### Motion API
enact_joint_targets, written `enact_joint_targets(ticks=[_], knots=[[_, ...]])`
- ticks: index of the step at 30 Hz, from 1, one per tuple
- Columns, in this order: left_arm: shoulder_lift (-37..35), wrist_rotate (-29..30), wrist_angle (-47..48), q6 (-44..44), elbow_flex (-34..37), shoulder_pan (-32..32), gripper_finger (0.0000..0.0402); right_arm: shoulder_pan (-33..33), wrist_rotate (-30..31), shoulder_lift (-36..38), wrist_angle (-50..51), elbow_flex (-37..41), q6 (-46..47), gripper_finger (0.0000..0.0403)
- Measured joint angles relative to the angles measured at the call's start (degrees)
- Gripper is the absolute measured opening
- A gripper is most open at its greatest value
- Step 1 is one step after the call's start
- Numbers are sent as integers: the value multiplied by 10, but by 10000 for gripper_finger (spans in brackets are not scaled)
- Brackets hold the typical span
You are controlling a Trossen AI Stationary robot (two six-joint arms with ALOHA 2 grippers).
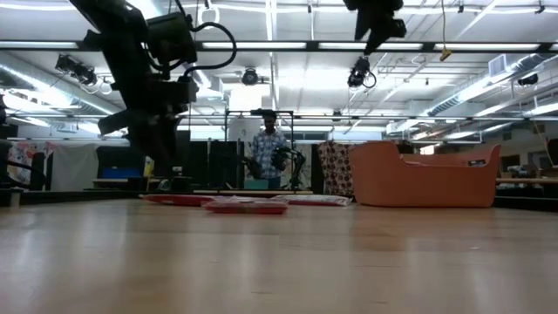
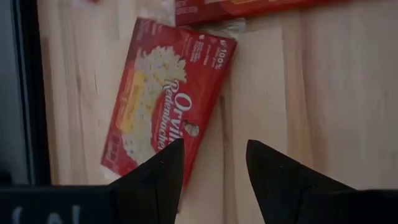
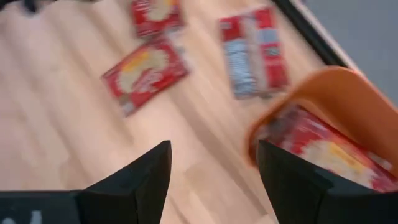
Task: Sort popcorn bags into baskets
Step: Put the red popcorn bag into the orange bin
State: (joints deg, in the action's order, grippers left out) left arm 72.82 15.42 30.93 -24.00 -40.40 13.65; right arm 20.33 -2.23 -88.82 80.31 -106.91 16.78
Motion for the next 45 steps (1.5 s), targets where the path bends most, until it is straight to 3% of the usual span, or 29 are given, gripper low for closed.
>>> enact_joint_targets(ticks=[9, 13, 23, 30, 34, 39, 45], knots=[[2, -6, -48, -160, 26, 8, 176, -120, 31, 1, -34, 0, 31, 240], [22, -6, -61, -172, 35, 26, 176, -155, 38, 1, -69, 0, 27, 240], [109, -6, -117, -181, 33, 54, 176, -181, 28, 1, -102, 0, 27, 240], [160, 42, -135, -240, 30, 60, 172, -195, 10, 1, -116, 0, 69, 240], [171, 56, -153, -231, 31, 60, 134, -212, 13, 0, -138, 0, 71, 240], [171, 59, -152, -193, 31, 56, 24, -226, 26, -1, -182, 0, 73, 240], [164, 47, -106, -126, -6, 33, 5, -223, 38, -1, -154, 0, 49, 240]])
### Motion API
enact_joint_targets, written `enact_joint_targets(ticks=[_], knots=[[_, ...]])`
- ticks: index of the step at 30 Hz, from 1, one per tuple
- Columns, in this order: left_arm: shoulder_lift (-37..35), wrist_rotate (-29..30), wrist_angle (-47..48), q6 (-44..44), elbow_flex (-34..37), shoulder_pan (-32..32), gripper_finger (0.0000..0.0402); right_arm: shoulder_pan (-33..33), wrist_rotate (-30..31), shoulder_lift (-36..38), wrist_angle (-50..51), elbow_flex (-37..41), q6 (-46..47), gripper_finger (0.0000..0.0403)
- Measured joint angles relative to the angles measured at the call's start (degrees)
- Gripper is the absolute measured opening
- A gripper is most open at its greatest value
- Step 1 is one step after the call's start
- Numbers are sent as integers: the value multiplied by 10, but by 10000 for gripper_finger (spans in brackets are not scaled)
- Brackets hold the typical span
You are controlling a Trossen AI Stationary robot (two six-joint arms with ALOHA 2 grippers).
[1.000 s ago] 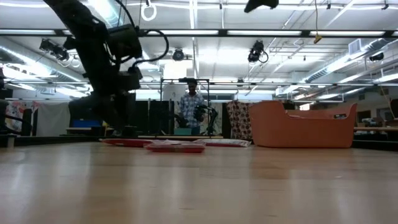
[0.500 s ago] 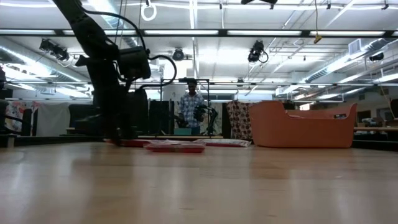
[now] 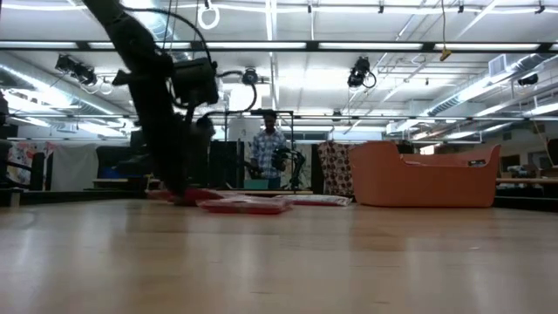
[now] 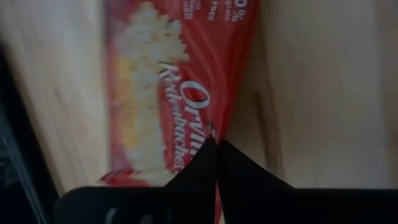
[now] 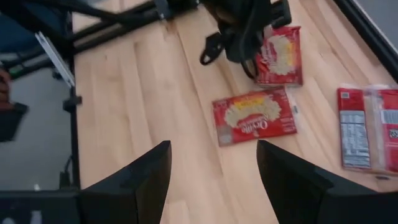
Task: Sort popcorn bags into baskets
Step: Put the red popcorn bag into the orange bin
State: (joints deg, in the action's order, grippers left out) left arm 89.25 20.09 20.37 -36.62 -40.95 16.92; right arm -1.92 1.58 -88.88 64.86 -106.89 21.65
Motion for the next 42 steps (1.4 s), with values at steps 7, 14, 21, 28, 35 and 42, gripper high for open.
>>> enact_joint_targets(ticks=[7, 14, 21, 28, 35, 42], knots=[[-52, -24, 153, 121, -123, -37, 3, 19, 3, 0, 75, 5, -207, 240], [-77, -101, 193, 282, -263, -64, 2, 34, 47, -1, -4, 70, -358, 240], [-80, -152, 183, 343, -358, -92, 1, 63, 54, 0, -119, 121, -425, 248], [-80, -160, 172, 359, -406, -109, 3, 66, 31, -1, -168, 128, -428, 201], [-80, -187, 159, 334, -409, -112, 6, 43, 21, 0, -159, 124, -356, 84], [-91, -194, 182, 390, -409, -125, 96, 27, 0, 4, -31, 124, -216, 22]])
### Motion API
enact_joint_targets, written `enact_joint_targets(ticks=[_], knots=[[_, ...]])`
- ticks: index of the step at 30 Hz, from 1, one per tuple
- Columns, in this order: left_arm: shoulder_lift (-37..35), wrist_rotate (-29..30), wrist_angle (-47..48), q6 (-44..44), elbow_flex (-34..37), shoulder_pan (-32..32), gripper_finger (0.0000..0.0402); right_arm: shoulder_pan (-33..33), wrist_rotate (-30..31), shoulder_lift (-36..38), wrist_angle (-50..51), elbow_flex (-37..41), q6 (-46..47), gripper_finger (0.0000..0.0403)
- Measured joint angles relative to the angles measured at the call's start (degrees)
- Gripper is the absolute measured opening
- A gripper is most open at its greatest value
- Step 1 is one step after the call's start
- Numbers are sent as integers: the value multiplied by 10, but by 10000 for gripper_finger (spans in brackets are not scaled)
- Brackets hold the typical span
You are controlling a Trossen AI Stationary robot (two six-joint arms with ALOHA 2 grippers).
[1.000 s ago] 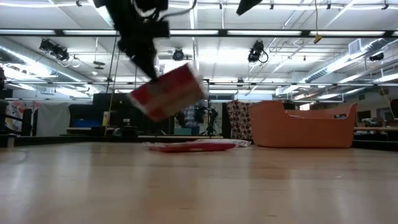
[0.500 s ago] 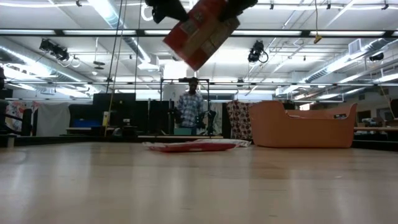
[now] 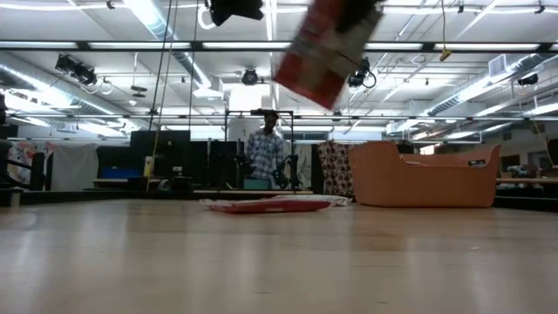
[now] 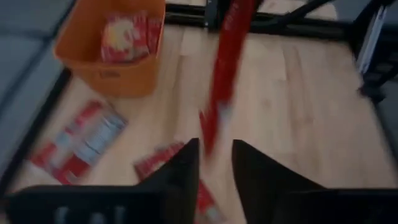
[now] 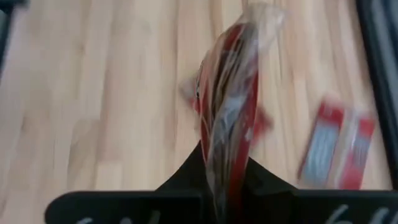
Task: Sort popcorn bags into baskets
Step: Put the red popcorn bag into the orange bin
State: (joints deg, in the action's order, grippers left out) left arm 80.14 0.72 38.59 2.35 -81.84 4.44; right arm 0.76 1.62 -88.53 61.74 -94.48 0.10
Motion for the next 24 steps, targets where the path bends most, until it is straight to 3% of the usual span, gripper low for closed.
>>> enact_joint_targets(ticks=[4, 8, 15, 24], knots=[[0, 0, 42, 109, 1, -21, 141, 10, 77, 11, 152, 0, 104, 30], [6, 10, 41, 164, 0, -32, 156, 56, 145, 8, 288, -20, 190, 28], [6, 46, -2, 199, 0, -34, 157, 195, 121, 2, 279, -28, 271, 26], [6, 49, -5, 227, 0, -32, 158, 327, 218, -48, 280, -17, 171, 24]])
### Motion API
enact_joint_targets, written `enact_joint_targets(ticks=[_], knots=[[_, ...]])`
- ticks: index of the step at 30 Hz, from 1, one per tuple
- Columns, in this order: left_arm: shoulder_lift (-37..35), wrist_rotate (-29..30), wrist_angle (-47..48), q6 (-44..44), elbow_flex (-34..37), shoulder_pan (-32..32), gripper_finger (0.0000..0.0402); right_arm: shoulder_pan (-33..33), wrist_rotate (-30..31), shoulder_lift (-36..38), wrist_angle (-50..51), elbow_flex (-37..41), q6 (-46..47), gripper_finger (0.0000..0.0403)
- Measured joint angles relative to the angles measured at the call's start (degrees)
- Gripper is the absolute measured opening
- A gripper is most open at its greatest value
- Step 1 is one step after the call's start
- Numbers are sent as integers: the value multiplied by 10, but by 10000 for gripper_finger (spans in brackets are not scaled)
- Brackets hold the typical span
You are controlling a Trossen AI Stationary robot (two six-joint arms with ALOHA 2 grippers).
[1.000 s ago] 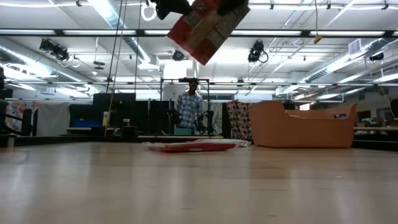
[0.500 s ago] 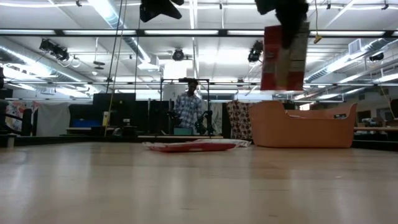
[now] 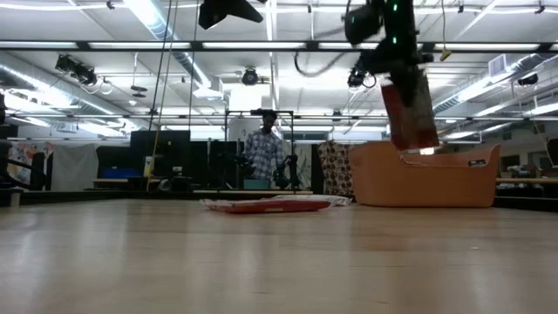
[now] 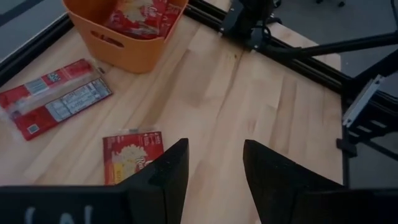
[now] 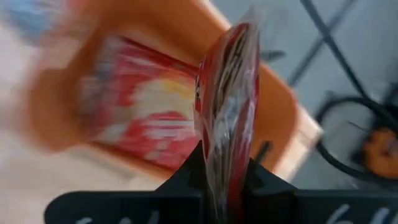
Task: Sort popcorn bags into baskets
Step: Put the red popcorn bag into the orange bin
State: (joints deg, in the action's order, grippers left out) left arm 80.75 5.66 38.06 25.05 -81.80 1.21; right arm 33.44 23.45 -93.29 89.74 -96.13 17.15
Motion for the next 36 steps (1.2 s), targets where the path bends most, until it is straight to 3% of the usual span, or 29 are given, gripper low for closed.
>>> enact_joint_targets(ticks=[5, 8, 13, 16, 21, 25, 27, 32, 36], knots=[[0, 27, 10, 3, 0, 0, 158, 54, 22, -47, 2, 52, -22, 24], [0, 33, 17, 3, 0, 0, 158, 63, -12, -83, 0, 79, -14, 31], [0, 33, 34, 3, 0, -2, 158, 50, -109, -133, -51, 82, -17, 86], [0, 33, 47, 2, 0, -3, 158, 38, -132, -145, -75, 70, -21, 128], [1, 34, 63, -31, 0, -5, 158, 30, -159, -134, -105, 68, 7, 198], [13, 33, 84, -87, 5, -12, 158, 42, -214, -132, -28, 26, -23, 243], [17, 35, 76, -109, 15, -12, 158, 43, -216, -130, 9, -12, -35, 260], [38, 38, 0, -127, 80, -12, 158, 25, -284, -76, -33, -81, -7, 284], [62, 44, -95, -115, 145, -10, 158, -24, -229, -32, -98, -85, -11, 283]])
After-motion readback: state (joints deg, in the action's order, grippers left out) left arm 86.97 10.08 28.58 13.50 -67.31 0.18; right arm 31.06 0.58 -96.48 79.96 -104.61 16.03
